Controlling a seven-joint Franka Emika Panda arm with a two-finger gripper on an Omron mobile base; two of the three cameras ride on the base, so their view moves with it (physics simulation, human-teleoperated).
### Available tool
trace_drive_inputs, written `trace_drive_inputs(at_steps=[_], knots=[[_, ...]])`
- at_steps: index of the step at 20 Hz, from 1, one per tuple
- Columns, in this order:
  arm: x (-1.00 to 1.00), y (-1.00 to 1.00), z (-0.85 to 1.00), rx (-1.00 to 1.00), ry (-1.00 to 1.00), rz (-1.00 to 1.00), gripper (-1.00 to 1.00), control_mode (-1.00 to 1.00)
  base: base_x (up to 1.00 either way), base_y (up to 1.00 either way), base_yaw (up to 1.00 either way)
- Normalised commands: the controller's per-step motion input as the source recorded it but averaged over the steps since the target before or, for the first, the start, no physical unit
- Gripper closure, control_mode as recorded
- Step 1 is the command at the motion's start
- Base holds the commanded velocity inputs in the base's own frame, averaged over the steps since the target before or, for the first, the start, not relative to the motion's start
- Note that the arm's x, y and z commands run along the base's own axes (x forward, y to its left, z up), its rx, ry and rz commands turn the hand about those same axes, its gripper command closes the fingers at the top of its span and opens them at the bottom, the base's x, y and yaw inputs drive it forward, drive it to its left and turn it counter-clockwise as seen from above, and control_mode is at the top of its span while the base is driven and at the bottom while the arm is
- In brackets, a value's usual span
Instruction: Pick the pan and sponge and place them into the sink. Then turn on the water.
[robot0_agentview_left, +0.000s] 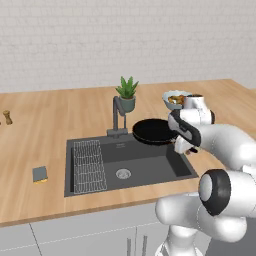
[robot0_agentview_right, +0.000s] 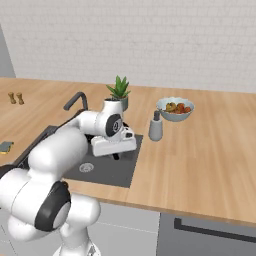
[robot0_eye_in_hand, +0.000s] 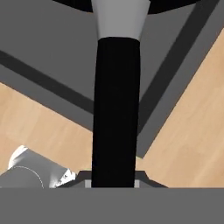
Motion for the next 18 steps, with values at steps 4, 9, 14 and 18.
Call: trace_drive_inputs(at_steps=[4,9,14,18], knots=[[0.64,0.47,-0.43,0.01,0.00,0.25,1.00,-1.00,0.00,0.00,0.00],[0.41,0.08,-0.59,0.05,0.00,0.32,1.00,-1.00,0.00,0.00,0.00],[0.32,0.00,-0.62,0.11,0.00,0.41,1.00,-1.00,0.00,0.00,0.00],[0.44,0.02,-0.50,0.09,0.00,0.30,1.00,-1.00,0.00,0.00,0.00]])
